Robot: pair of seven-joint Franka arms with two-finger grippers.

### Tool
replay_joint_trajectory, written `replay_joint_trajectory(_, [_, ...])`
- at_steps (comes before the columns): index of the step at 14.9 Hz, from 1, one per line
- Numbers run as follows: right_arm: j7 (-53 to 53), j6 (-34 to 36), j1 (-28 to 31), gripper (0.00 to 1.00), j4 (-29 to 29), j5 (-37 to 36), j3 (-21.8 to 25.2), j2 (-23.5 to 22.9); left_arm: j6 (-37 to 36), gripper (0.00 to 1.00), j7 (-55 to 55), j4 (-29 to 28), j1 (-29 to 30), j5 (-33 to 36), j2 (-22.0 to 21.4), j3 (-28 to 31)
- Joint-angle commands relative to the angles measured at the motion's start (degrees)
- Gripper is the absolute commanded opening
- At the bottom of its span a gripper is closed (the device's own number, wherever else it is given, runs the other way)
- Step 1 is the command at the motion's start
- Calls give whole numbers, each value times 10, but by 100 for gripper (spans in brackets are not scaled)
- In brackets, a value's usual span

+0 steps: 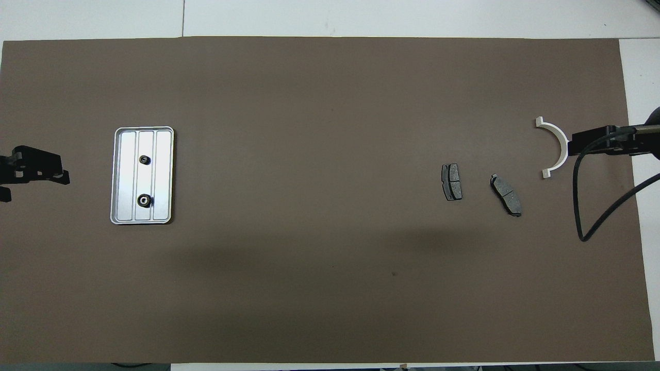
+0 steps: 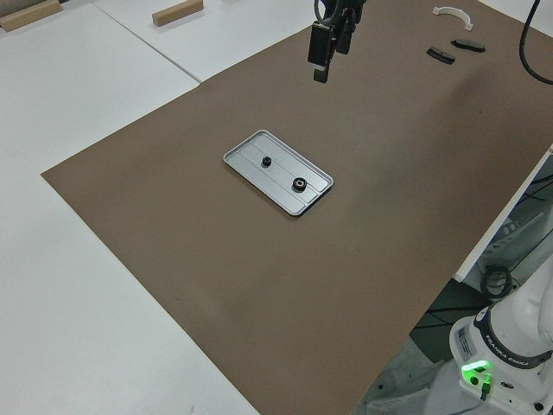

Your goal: Pick bearing gear from pile to tray

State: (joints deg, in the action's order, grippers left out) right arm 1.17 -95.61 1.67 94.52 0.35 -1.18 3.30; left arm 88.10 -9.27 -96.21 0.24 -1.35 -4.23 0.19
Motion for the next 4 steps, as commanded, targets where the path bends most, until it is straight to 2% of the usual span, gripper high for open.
replay_joint_trajectory(1, [-13, 2, 5, 100, 12, 4, -4, 13, -10, 100, 15, 5, -6, 11, -5, 2])
replay_joint_trajectory(4, [-13, 2, 5, 100, 12, 4, -3, 13, -8, 100, 16, 5, -7, 27, -5, -6])
